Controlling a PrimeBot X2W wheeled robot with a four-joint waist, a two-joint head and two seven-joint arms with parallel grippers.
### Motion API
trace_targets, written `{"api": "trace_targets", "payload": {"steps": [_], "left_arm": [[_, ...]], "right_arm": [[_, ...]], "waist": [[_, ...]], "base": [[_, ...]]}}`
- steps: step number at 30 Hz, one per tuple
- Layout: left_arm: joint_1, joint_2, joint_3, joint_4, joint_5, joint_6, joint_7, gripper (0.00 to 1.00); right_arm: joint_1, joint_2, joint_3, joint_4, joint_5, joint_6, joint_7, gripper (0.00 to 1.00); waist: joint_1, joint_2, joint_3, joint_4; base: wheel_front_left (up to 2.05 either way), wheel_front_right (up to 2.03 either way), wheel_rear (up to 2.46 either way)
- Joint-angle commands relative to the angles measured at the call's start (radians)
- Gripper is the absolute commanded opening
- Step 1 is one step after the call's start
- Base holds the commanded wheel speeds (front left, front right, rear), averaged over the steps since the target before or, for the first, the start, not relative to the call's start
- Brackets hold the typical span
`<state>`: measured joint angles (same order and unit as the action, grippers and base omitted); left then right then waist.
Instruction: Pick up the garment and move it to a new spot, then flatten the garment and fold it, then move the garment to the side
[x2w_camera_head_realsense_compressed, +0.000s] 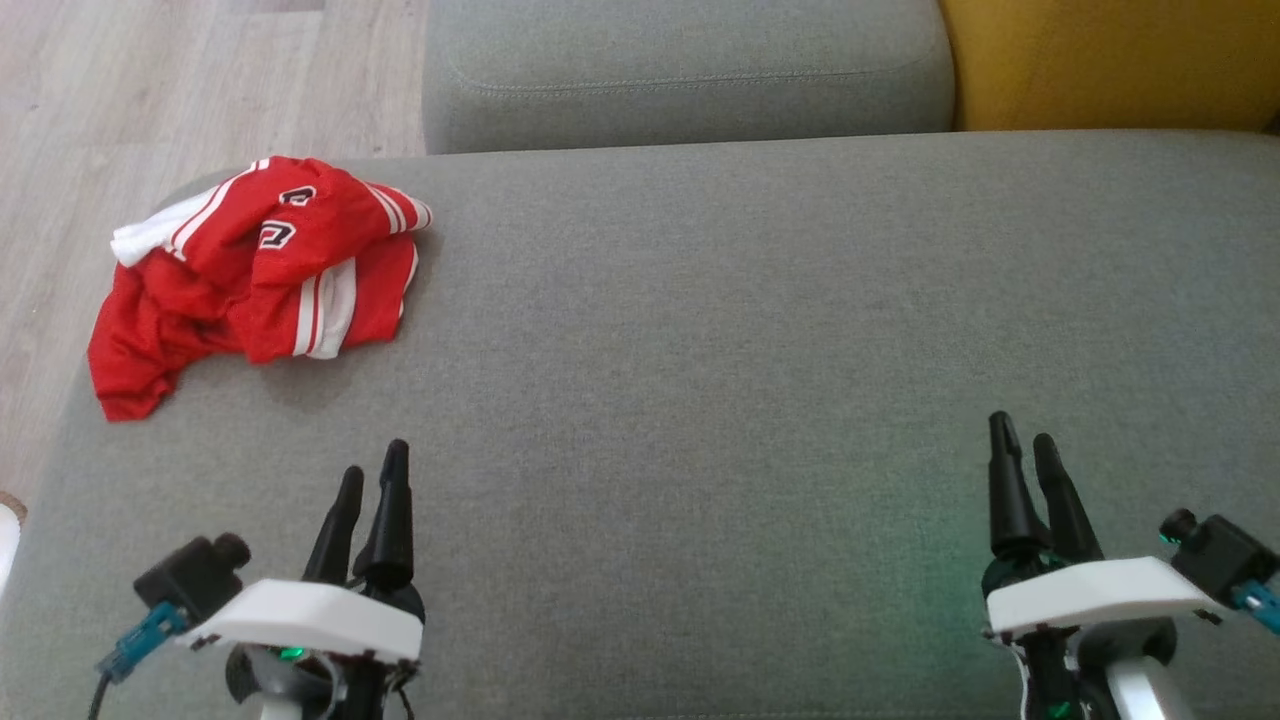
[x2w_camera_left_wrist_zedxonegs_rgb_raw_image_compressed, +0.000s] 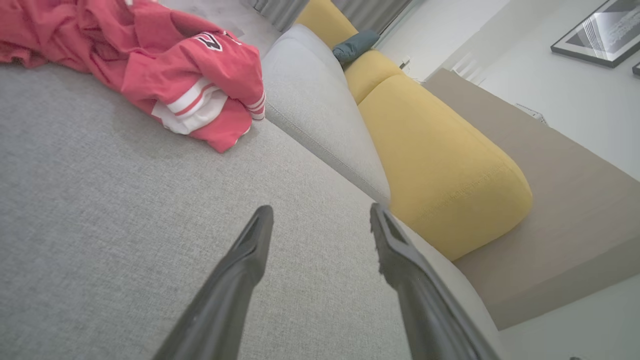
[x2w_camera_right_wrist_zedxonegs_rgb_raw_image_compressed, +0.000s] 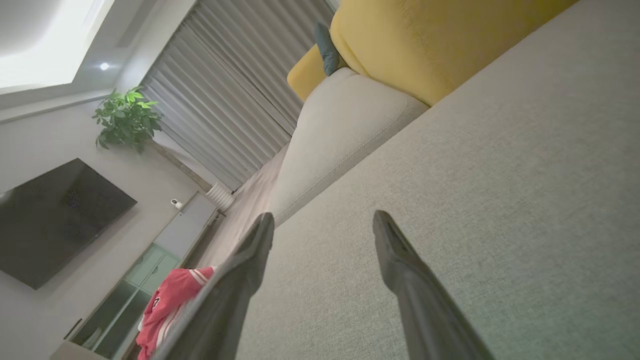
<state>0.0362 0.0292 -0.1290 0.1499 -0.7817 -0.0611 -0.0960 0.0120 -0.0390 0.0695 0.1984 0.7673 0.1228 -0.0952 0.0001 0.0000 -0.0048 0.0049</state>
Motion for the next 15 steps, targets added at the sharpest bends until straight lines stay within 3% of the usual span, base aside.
{"api": "trace_targets", "payload": {"steps": [1, 15], "left_arm": [[-0.033, 0.012, 0.006, -0.044, 0.034, 0.004, -0.013, 1.0], [-0.025, 0.015, -0.018, -0.058, 0.223, 0.014, -0.054, 1.0]], "right_arm": [[-0.035, -0.007, 0.023, -0.042, -0.035, 0.005, -0.014, 1.0], [-0.039, -0.008, 0.051, -0.027, -0.229, 0.006, -0.056, 1.0]], "waist": [[-0.0001, 0.0, 0.0, 0.0], [-0.0001, 0.0, -0.001, 0.004]], "base": [[0.0, 0.0, 0.0], [0.0, 0.0, 0.0]]}}
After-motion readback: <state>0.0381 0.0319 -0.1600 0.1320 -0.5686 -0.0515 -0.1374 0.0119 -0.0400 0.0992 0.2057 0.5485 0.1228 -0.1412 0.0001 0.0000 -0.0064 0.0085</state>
